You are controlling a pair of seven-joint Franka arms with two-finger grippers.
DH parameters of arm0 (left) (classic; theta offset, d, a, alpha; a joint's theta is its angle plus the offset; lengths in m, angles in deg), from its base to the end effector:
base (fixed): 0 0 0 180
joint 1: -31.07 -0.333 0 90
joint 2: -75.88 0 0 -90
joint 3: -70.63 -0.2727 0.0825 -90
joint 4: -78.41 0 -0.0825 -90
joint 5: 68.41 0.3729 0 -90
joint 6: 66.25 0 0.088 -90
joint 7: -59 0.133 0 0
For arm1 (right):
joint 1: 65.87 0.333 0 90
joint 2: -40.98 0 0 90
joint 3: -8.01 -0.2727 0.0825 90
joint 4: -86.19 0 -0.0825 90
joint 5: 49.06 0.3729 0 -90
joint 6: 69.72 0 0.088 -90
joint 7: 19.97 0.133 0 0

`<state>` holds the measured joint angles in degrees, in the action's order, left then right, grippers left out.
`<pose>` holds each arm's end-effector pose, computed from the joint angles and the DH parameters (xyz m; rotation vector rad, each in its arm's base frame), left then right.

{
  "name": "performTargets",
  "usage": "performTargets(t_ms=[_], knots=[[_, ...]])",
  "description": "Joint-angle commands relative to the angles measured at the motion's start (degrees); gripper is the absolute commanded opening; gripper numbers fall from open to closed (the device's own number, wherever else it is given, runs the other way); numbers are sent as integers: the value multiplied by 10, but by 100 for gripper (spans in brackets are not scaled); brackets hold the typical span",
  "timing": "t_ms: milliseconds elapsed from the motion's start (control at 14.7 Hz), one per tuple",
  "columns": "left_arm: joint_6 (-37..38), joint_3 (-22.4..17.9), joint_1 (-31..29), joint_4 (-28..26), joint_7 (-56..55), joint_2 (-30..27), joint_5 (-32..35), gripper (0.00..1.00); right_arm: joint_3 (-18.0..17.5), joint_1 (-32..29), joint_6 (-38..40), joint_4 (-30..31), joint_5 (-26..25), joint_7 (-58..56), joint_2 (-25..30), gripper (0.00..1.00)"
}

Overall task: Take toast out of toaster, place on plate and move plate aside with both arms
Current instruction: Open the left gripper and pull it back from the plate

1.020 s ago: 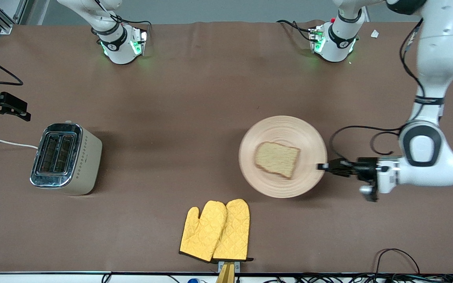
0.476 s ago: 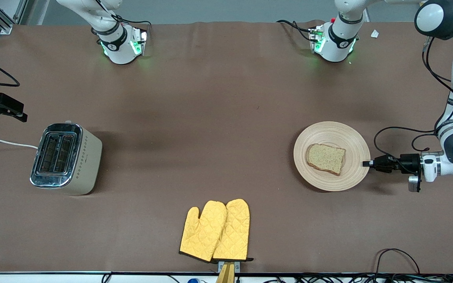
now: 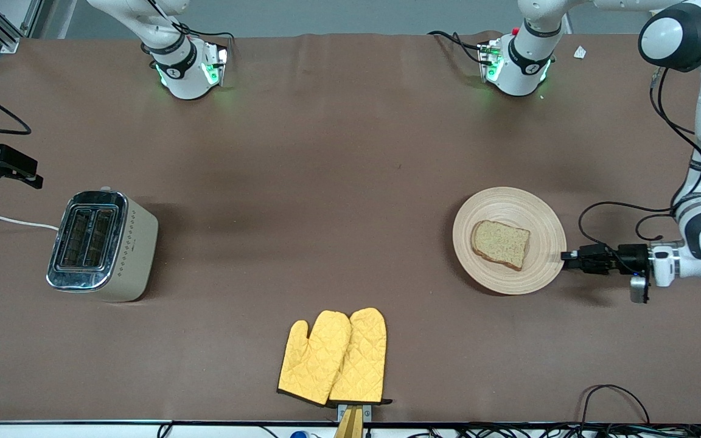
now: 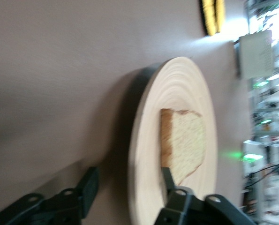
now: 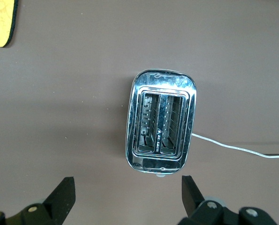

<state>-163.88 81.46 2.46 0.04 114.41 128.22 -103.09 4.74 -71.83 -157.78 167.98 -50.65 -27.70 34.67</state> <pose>0.6122 0.1389 0.1283 2.1989 -0.4001 -0.0075 0.5689 -0.0321 0.5569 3.1173 0.1352 -0.0039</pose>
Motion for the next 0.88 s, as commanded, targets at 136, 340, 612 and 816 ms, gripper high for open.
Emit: performTargets(t_ms=[136,340,612,816], knots=[[16,23,29,75,-20,-97,224,100,1,5,-4,17,-6,10,14,100],[22,27,93,71,-127,-196,296,100,2,5,0,17,-2,10,15,100],[124,33,200,61,-394,-317,316,100,1,5,3,17,-2,10,17,100],[135,36,262,25,-505,-405,370,100,2,5,2,18,-2,10,17,100]])
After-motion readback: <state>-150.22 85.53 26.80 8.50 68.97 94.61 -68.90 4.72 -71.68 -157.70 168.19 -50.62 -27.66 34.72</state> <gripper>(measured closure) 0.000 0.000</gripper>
